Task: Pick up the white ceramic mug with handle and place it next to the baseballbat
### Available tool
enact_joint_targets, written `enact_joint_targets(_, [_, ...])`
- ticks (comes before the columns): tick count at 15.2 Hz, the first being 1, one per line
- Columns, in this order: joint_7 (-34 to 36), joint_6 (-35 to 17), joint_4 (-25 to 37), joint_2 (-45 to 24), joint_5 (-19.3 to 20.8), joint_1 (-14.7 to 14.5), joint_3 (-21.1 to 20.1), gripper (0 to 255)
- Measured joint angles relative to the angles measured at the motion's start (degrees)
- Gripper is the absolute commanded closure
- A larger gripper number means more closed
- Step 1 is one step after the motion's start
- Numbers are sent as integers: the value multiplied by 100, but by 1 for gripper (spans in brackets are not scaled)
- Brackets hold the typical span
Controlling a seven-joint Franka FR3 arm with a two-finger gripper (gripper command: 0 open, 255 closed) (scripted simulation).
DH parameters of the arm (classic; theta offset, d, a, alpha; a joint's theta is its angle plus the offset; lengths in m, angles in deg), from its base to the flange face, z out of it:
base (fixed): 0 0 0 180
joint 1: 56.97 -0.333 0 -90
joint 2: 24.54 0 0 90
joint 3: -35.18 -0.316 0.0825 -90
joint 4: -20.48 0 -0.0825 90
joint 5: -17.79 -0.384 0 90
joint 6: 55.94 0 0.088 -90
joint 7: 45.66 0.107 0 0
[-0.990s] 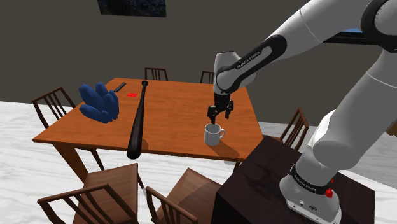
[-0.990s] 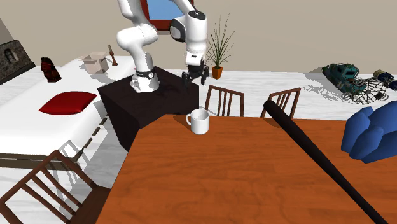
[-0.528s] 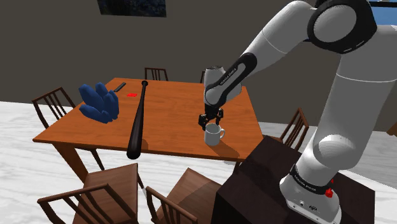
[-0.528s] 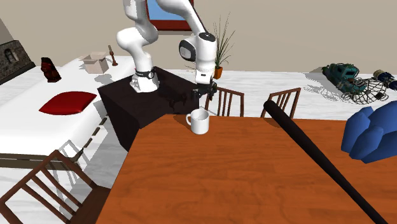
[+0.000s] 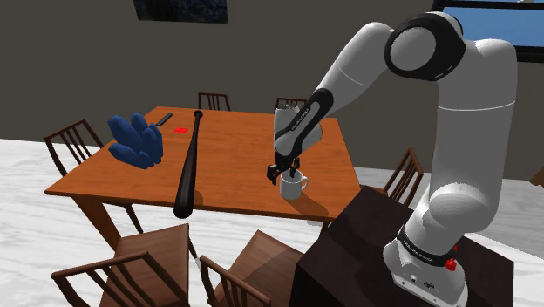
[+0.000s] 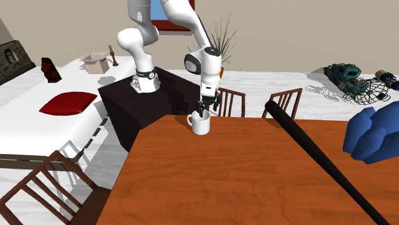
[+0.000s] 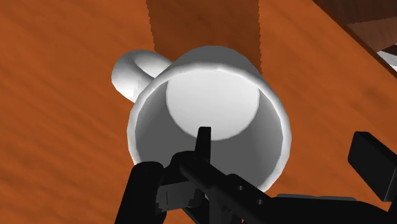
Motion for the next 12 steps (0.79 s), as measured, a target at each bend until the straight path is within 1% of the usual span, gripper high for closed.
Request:
enact_joint_targets(3, [3,-196,12,-211,-2,-3,-3,0])
enact_joint_targets(9, [-1,-241,20,-258,-2,-1,-2,0])
enact_joint_targets(10, [-1,-241,20,-258,-2,-1,-2,255])
enact_joint_targets(12, [-1,-241,20,-258,-2,-1,-2,255])
